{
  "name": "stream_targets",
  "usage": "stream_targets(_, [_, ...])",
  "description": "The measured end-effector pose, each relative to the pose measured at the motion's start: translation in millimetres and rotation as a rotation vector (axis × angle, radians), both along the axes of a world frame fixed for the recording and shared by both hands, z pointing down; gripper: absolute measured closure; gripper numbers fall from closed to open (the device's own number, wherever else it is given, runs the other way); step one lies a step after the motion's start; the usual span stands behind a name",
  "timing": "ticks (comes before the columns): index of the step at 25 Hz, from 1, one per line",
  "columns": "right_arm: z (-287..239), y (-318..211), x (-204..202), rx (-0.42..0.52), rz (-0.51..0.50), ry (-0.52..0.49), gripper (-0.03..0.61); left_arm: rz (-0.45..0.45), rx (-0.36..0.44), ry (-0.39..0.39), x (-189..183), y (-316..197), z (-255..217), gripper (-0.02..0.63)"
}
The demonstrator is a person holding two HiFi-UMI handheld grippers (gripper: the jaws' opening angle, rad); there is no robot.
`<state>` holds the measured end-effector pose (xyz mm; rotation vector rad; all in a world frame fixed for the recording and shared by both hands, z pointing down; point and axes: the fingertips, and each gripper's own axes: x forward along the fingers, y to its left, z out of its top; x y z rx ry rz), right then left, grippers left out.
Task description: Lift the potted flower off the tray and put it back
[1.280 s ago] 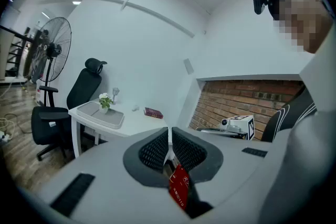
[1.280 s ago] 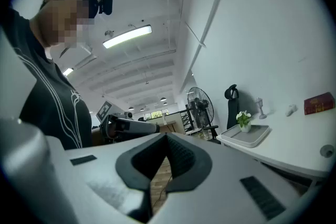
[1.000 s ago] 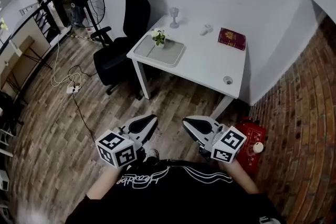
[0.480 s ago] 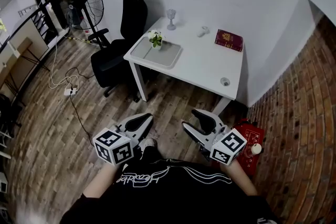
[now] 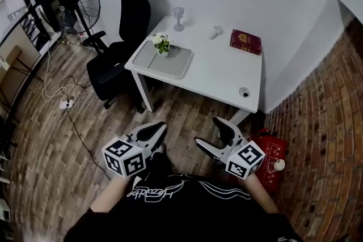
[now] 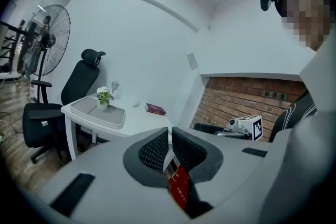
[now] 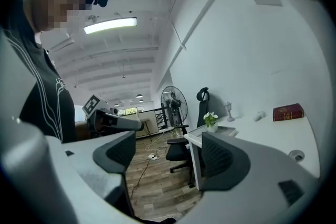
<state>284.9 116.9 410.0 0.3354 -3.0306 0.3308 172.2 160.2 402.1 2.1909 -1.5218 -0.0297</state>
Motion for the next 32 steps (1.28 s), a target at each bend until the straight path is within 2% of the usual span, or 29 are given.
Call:
stream_targets(6, [7.2,-51.3,-64.6,-0.026,0.034,0.04,0.186,0.01,-0.026,0.039,-63.5,-50.9,9.3,0.568])
stream_targets(21, [47.7,-212.7,-256.9,-0.085,0.144,0.172,0.172,0.013,-0.07,0.065,-252.2,-185.0,24.4,0.568])
stream_targets(26, [75.5,-258.6,-301.3,-0.089,0.214,0.236,0.17,0.011,-0.104,0.069,-293.9,-216.0,40.6,0.568])
stream_targets(32, [108.0,-301.5,-330.7,-0.103,0.303,0.289,0.158,-0.011,-0.125,0.075,-331.3,-240.8,55.6,0.568])
